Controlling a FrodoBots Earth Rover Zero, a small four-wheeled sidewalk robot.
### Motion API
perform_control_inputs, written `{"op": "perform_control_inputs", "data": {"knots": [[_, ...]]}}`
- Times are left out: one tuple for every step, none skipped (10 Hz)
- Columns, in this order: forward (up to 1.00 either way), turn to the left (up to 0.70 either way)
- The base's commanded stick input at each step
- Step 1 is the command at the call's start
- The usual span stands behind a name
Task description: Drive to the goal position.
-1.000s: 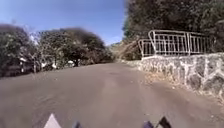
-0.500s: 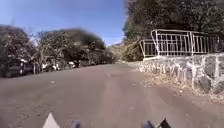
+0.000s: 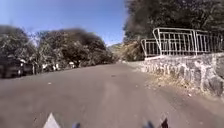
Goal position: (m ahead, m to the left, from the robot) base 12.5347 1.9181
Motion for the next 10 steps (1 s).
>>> {"op": "perform_control_inputs", "data": {"knots": [[0.50, 0.00], [0.50, 0.00], [0.50, 0.00], [0.50, 0.00], [0.50, 0.00], [0.50, 0.00], [0.50, -0.50], [0.50, -0.50], [0.50, 0.00], [0.50, 0.00]]}}
